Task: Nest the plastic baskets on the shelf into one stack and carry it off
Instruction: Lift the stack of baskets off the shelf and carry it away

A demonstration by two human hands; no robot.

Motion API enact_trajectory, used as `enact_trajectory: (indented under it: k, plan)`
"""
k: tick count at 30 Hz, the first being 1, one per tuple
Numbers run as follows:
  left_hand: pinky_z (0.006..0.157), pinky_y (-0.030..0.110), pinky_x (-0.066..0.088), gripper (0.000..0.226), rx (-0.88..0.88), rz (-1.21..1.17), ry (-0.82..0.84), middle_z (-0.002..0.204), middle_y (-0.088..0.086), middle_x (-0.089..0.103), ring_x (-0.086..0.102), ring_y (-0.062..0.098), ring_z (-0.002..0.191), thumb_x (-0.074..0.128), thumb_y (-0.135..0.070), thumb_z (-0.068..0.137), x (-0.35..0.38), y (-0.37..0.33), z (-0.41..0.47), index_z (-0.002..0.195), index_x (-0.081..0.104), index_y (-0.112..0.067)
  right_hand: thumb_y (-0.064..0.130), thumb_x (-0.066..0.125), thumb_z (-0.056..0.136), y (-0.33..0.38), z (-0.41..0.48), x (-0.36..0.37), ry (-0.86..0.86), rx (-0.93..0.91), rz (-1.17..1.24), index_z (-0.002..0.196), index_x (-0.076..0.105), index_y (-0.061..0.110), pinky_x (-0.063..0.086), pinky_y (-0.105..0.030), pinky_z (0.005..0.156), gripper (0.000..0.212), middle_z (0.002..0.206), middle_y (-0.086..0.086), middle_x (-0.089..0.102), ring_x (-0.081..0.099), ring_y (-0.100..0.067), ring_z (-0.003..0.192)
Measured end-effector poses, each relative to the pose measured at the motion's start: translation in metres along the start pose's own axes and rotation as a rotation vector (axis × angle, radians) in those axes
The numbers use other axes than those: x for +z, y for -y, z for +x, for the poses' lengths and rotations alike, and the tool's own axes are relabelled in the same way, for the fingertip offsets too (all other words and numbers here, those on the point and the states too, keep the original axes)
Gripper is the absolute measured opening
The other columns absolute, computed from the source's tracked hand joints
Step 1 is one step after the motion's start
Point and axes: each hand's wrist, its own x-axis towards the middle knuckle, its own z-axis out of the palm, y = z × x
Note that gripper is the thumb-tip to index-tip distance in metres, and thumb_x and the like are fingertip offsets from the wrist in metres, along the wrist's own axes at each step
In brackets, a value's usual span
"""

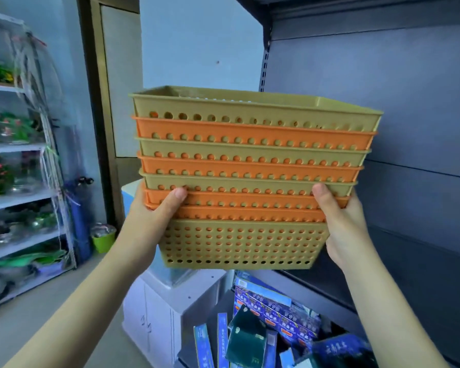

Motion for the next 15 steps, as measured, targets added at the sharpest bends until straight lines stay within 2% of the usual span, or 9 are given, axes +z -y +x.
enact_trajectory:
  k: [3, 7, 12, 15]
  plan:
    - [0.101, 0.048, 0.049, 0.087, -0.026, -0.044, 0.038, 0.126, -0.001, 0.07, 0.068, 0.018, 0.113, 0.073, -0.063, 0.063, 0.003, 0.02, 0.038, 0.136, 0.053, -0.02, 0.072, 0.087, 0.023, -0.008, 0.016, 0.004, -0.042, -0.002, -0.033, 0.11, 0.058, 0.029, 0.056, -0.019, 0.067, 0.101, 0.093, 0.018, 0.077, 0.073, -0.003, 0.087]
    - [0.094, 0.038, 0.051, 0.082, -0.035, -0.11, 0.111, 0.119, -0.009, 0.073, 0.07, 0.011, 0.108, 0.074, -0.065, 0.061, 0.013, 0.046, 0.084, 0.131, 0.056, -0.026, 0.072, 0.087, 0.023, -0.022, 0.033, 0.006, -0.148, -0.007, -0.086, 0.111, 0.059, 0.031, 0.054, -0.027, 0.075, 0.101, 0.096, 0.016, 0.077, 0.073, -0.005, 0.09]
    - [0.093, 0.042, 0.053, 0.072, -0.111, -0.222, 0.267, 0.115, -0.009, 0.075, 0.072, 0.012, 0.104, 0.072, -0.061, 0.06, 0.023, 0.074, 0.14, 0.125, 0.058, -0.033, 0.074, 0.085, 0.02, -0.038, 0.048, 0.016, -0.3, -0.006, -0.152, 0.111, 0.058, 0.035, 0.056, -0.021, 0.067, 0.102, 0.095, 0.019, 0.076, 0.073, -0.003, 0.089]
    - [0.077, 0.024, 0.059, 0.07, -0.118, -0.281, 0.367, 0.112, -0.009, 0.076, 0.073, 0.009, 0.099, 0.072, -0.056, 0.06, 0.029, 0.087, 0.163, 0.123, 0.057, -0.031, 0.074, 0.085, 0.022, -0.047, 0.054, 0.023, -0.376, 0.0, -0.192, 0.111, 0.058, 0.036, 0.055, -0.026, 0.073, 0.1, 0.097, 0.02, 0.076, 0.073, -0.003, 0.09]
